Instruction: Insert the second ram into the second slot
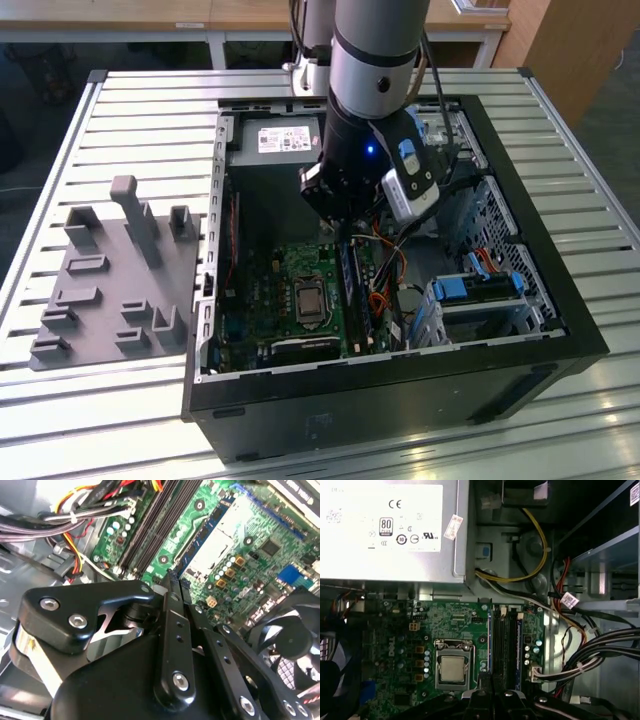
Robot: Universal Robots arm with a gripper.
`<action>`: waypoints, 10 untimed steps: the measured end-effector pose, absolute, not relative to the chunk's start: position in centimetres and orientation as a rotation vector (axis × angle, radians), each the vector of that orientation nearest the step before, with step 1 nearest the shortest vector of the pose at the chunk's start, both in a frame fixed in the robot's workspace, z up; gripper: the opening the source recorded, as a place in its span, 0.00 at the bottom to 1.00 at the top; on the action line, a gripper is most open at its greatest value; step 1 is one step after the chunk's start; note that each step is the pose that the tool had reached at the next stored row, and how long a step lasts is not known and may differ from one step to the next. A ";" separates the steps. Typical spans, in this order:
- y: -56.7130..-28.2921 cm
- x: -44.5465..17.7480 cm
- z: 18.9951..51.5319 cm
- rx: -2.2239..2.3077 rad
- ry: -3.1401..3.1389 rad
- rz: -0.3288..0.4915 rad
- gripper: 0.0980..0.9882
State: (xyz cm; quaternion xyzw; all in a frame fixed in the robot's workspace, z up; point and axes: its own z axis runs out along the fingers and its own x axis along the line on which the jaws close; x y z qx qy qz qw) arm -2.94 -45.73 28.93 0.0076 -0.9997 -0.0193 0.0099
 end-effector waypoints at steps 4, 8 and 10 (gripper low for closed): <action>-45.9 -2.9 28.5 0.025 -3.121 -0.061 0.04; -45.9 -2.8 27.8 0.026 -3.121 -0.060 0.04; -45.9 -2.8 27.5 0.026 -3.121 -0.061 0.04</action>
